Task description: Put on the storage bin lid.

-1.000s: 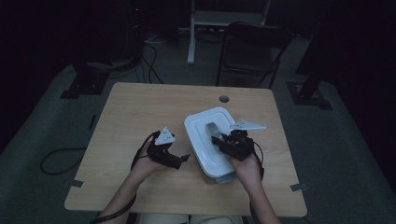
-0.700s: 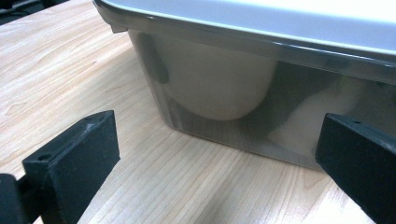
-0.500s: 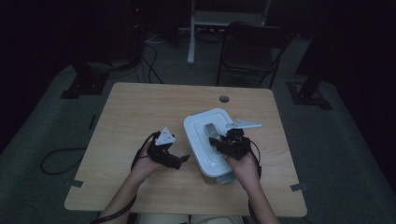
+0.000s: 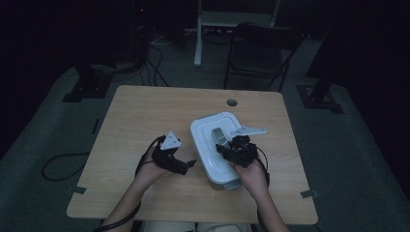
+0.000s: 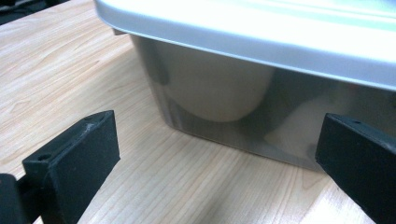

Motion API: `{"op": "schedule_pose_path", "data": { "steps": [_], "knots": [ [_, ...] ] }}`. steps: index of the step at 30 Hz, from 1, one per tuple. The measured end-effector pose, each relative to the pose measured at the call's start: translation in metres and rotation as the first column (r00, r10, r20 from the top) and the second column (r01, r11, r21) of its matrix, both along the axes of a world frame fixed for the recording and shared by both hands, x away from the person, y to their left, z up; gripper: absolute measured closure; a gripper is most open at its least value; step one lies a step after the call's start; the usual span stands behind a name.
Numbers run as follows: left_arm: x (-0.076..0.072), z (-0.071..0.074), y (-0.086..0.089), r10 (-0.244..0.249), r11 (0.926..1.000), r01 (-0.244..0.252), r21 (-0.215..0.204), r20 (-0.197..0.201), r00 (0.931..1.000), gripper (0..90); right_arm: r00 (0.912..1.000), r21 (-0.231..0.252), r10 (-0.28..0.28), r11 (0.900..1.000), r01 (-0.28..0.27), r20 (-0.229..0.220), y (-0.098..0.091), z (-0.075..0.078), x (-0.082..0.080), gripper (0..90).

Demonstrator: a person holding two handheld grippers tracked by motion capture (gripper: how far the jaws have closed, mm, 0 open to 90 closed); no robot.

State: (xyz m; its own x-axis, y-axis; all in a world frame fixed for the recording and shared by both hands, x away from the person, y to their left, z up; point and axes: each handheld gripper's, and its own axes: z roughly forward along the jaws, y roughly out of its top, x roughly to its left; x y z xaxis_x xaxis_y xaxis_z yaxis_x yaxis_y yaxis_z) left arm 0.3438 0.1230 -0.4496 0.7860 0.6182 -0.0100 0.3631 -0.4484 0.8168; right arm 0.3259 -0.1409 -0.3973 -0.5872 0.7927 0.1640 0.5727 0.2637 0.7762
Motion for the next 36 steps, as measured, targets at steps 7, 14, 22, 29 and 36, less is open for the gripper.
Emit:
{"op": "schedule_pose_path", "data": {
  "steps": [7, 14, 22, 29, 36],
  "knots": [
    [0.013, 0.02, -0.003, 0.056, 0.997, -0.057, -0.054, -0.013, 0.9983, 0.5, 1.0, -0.006, 0.001, 1.0, -0.001, 0.005, 0.001, 0.0, 0.0, 68.9],
    [0.028, 0.032, -0.015, 0.101, 0.9915, -0.103, -0.079, -0.029, 0.9944, 0.5, 1.0, -0.005, 0.0, 1.0, 0.0, 0.004, 0.0, 0.0, 0.0, 68.8],
    [0.044, 0.026, -0.033, 0.074, 0.9936, -0.084, -0.076, -0.13, 0.9888, 0.6, 1.0, -0.011, 0.002, 0.9999, -0.002, 0.003, 0.001, 0.0, 0.0, 68.8],
    [0.042, 0.027, -0.038, 0.1, 0.9939, -0.103, -0.038, -0.078, 0.9919, 0.6, 1.0, -0.001, 0.008, 1.0, -0.008, 0.001, 0.0, -0.002, -0.001, 68.7],
    [0.041, 0.036, -0.041, 0.108, 0.994, -0.108, 0.014, -0.009, 0.9941, 0.6, 0.9984, 0.056, 0.045, 0.9976, -0.042, -0.036, -0.005, 0.005, 0.001, 47.8]
  ]
}}
